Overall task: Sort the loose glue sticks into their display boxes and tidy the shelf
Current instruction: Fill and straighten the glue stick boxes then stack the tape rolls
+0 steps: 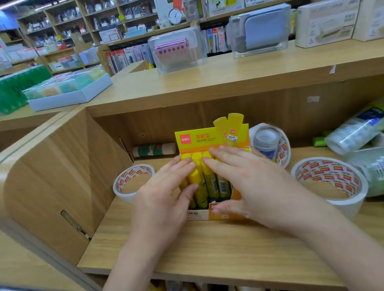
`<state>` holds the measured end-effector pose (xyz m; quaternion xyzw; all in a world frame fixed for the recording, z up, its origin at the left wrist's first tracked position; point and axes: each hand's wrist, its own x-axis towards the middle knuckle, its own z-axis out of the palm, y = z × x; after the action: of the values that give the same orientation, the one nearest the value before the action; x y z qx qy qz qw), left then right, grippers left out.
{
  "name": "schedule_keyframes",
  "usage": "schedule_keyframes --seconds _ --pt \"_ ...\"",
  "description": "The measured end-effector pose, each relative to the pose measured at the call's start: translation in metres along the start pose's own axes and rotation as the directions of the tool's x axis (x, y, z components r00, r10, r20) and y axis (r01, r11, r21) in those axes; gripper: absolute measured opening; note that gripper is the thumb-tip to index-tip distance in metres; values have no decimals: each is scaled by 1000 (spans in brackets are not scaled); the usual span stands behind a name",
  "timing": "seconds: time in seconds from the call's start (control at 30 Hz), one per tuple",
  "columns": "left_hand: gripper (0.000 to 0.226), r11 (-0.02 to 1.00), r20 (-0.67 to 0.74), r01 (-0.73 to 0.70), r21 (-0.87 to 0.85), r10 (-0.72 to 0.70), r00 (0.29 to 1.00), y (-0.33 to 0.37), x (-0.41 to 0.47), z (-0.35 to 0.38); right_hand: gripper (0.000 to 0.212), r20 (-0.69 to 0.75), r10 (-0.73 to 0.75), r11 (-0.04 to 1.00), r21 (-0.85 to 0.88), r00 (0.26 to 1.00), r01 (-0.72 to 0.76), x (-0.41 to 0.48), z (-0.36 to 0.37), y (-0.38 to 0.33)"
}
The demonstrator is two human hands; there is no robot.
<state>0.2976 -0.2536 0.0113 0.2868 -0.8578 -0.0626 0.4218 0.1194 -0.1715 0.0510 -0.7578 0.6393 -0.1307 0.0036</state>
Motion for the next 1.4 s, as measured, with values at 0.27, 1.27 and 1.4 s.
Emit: schedule_keyframes --seconds 0.27,1.27,1.4 --pt "27 894 98 437 98 -446 890 -51 52 -18 76 -3 59 992 -108 998 -59 1 -5 -9" --pt "22 620 -230 148 -771 -486 843 58 -22 -38 49 -312 374 386 909 874 159 -34 -14 -18" --pt "25 556 -49 240 -796 -454 889 77 -23 -22 43 -307 417 165 951 855 260 -42 -19 -27"
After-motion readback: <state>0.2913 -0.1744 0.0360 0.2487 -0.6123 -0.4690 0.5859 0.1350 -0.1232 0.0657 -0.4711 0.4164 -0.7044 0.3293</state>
